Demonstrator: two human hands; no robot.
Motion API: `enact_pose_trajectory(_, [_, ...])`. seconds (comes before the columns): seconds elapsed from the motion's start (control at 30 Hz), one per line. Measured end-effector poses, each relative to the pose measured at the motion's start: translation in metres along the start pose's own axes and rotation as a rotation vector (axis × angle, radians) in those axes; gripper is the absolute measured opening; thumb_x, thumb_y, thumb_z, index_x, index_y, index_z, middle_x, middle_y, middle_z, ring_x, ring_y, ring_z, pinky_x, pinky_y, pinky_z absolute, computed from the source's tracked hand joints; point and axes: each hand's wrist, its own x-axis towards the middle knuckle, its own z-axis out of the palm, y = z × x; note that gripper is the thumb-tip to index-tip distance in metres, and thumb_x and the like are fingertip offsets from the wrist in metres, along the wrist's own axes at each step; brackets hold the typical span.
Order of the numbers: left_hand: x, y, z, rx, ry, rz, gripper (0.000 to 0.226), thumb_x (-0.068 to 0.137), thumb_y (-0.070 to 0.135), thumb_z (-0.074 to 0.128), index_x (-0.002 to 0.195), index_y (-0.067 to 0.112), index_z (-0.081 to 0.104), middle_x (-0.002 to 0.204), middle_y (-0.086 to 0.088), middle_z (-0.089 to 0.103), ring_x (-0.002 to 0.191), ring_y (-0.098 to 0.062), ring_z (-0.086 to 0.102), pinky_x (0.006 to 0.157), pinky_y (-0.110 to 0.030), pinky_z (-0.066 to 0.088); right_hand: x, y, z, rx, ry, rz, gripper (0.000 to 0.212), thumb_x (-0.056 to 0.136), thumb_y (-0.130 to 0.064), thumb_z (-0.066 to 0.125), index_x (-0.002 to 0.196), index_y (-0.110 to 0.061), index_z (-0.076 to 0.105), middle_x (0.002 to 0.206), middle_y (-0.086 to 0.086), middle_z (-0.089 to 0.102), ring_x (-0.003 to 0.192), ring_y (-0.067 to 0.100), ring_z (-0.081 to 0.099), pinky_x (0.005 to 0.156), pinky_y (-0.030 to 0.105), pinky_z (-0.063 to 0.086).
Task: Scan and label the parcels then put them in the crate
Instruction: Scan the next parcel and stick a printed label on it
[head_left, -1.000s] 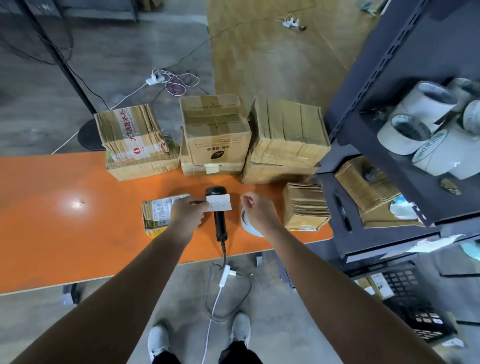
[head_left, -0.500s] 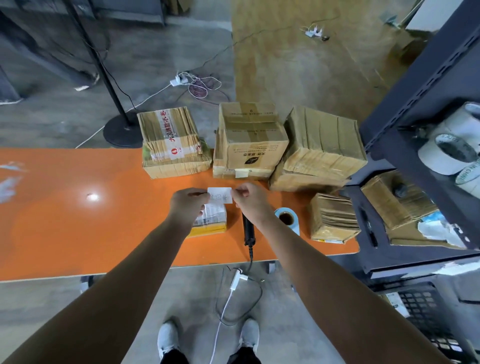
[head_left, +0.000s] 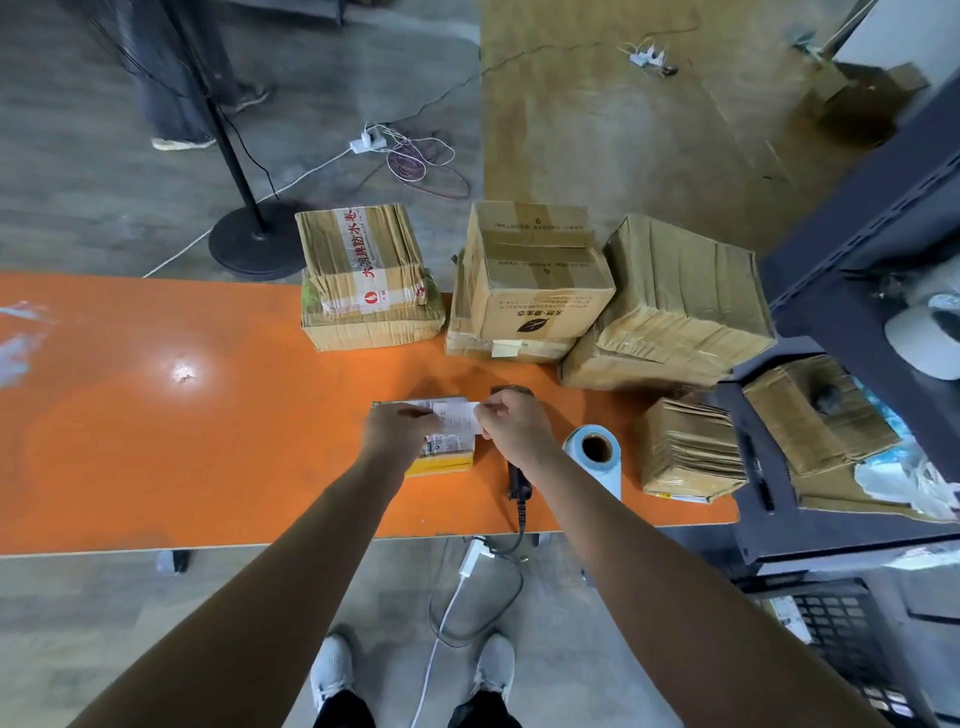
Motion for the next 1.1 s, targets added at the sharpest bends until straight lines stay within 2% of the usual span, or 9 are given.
enact_pose_trajectory(0.13, [0.007,-0.012,0.0,0.102,0.019,0.005,0.008,0.065,0.01,0.058,0.064,0.009,0.067,0.057,-0.007,0.052,0.061,-0.019,0.042,0.061,-0.032,0.033,0.0,0.002,0.005,-0.104,0.004,0.028,0.017,0.098,-0.024,0.057,0.104,-0.011,0.068,0.086,-0.004,0.063,0.076,0.007,0.058,0.059,0.014,0.04])
enact_pose_trajectory(0.27, [0.022,-0.02,-0.006,0.149,0.031,-0.018,0.021,0.05,0.016,0.049,0.066,0.011,0.062,0.065,-0.011,0.051,0.064,-0.019,0.041,0.062,-0.032,0.034,0.002,0.004,0.008,-0.172,0.032,0.07,0.018,0.097,-0.02,0.054,0.094,-0.012,0.069,0.079,-0.001,0.064,0.074,0.014,0.061,0.059,0.023,0.047])
enact_pose_trajectory(0.4, [0.016,-0.018,-0.016,0.223,0.063,0.063,0.012,0.066,0.014,0.051,0.068,0.02,0.061,0.064,-0.006,0.051,0.059,-0.02,0.042,0.057,-0.031,0.034,0.005,0.002,0.008,-0.185,0.005,0.087,0.019,0.098,-0.018,0.054,0.088,-0.011,0.069,0.076,0.001,0.064,0.072,0.016,0.061,0.065,0.029,0.052])
enact_pose_trajectory(0.5, [0.016,-0.016,-0.017,0.311,0.09,0.094,0.028,0.082,0.002,0.045,0.09,0.02,0.066,0.087,-0.002,0.063,0.072,-0.024,0.056,0.059,-0.025,0.04,0.006,-0.002,0.012,-0.209,-0.015,0.079,0.019,0.099,-0.019,0.054,0.088,-0.012,0.068,0.077,0.003,0.065,0.071,0.016,0.061,0.063,0.028,0.05])
enact_pose_trajectory(0.63, [0.019,-0.024,-0.021,0.408,0.149,0.153,0.043,0.079,-0.002,0.039,0.106,0.016,0.066,0.107,-0.006,0.062,0.09,-0.029,0.06,0.068,-0.029,0.045,0.007,-0.005,0.018,-0.231,-0.021,0.081,0.02,0.099,-0.02,0.053,0.086,-0.014,0.067,0.079,0.003,0.066,0.077,0.018,0.063,0.067,0.029,0.051])
enact_pose_trajectory(0.73, [0.02,-0.03,-0.025,0.495,0.166,0.192,0.044,0.077,-0.003,0.038,0.103,0.017,0.066,0.107,-0.012,0.057,0.099,-0.036,0.054,0.076,-0.033,0.044,0.008,-0.007,0.021,-0.244,-0.015,0.085,0.022,0.1,-0.019,0.051,0.085,-0.014,0.067,0.08,0.005,0.066,0.079,0.02,0.064,0.069,0.033,0.054])
enact_pose_trajectory(0.83, [0.015,-0.031,-0.024,0.653,0.169,0.25,0.048,0.079,-0.003,0.044,0.117,0.019,0.063,0.119,-0.011,0.051,0.111,-0.032,0.043,0.086,-0.029,0.034,0.008,-0.009,0.024,-0.296,0.0,0.075,0.024,0.1,-0.02,0.05,0.085,-0.013,0.068,0.079,0.007,0.068,0.076,0.021,0.065,0.067,0.033,0.054])
enact_pose_trajectory(0.97, [0.001,-0.031,-0.019,0.85,0.136,0.369,0.044,0.085,0.006,0.052,0.124,0.025,0.06,0.133,-0.004,0.042,0.121,-0.029,0.035,0.095,-0.039,0.042,0.008,-0.009,0.028,-0.346,0.042,0.057,0.022,0.098,-0.022,0.051,0.078,-0.018,0.059,0.066,-0.002,0.058,0.068,0.019,0.06,0.06,0.03,0.049])
enact_pose_trajectory(1.1, [-0.003,-0.034,-0.014,1.081,0.085,0.437,0.048,0.092,0.015,0.046,0.136,0.033,0.05,0.144,-0.004,0.031,0.129,-0.029,0.029,0.097,-0.039,0.041,0.004,-0.01,0.029,-0.373,0.067,0.047,0.019,0.098,-0.023,0.053,0.096,-0.01,0.067,0.077,0.002,0.064,0.072,0.019,0.06,0.061,0.026,0.044])
